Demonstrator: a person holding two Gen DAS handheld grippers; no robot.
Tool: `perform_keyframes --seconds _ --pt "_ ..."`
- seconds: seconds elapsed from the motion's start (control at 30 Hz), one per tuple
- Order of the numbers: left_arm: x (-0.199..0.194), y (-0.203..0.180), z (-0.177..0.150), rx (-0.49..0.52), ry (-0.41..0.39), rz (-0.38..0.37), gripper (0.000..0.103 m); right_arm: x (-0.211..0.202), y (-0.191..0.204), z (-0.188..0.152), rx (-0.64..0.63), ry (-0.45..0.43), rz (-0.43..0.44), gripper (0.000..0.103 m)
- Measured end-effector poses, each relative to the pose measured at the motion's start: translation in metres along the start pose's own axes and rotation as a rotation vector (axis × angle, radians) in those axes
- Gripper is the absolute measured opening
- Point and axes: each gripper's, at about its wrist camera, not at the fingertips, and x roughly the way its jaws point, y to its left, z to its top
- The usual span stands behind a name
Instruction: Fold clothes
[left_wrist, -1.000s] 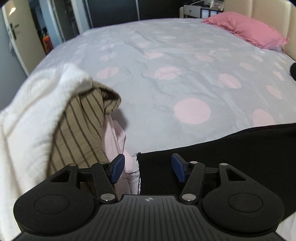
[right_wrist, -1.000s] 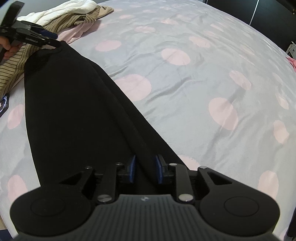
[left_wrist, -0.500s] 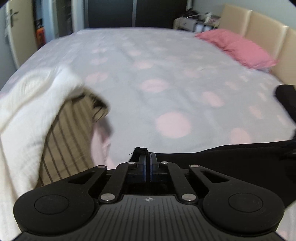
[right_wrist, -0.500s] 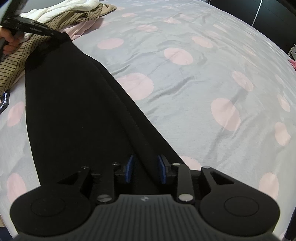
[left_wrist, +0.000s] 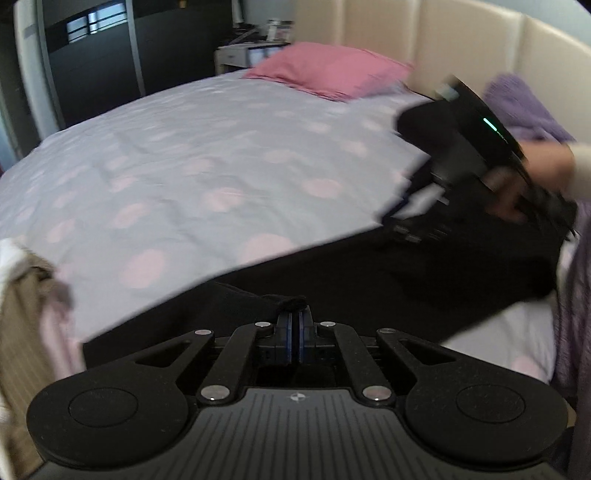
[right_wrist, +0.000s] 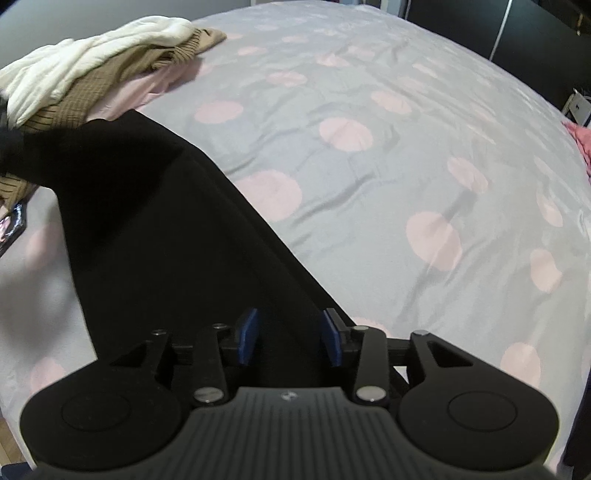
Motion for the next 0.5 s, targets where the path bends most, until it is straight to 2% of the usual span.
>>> perform_keyframes --seconds 0.13,0.23,0.27,0.3,0.37,0.43,0.5 --pt "0.021 -0.037 -0.012 0.057 0.01 -0.02 0.002 -0.003 0.009 0.001 -0.032 -0.007 0.007 0.044" --pt "0.031 -0.042 -0.017 0.073 0.086 -0.085 0.006 -0.003 0.011 0.002 -0.037 -0.008 0.008 0.044" --pt "0.031 -0.043 -0.017 0.074 0.109 -0.107 0.012 -0.003 0.011 0.002 -0.038 -0.008 0.008 0.044" --pt "0.027 -0.041 -0.018 0.07 0.112 -0.127 0.016 -0.004 0.011 0.002 -0.039 -0.009 0.008 0.045" --pt "0.015 -0.033 -0.015 0.049 0.087 -0.168 0.017 -0.005 0.011 0.002 -0.037 -0.01 0.007 0.045" --pt "0.0 -0.018 -0.009 0.007 0.049 -0.193 0.022 -0.006 0.009 0.002 -0.032 -0.009 0.003 0.045" --pt "-0.011 0.0 -0.004 -0.028 0.009 -0.225 0.042 -0.005 0.009 0.001 -0.027 -0.007 0.003 0.046"
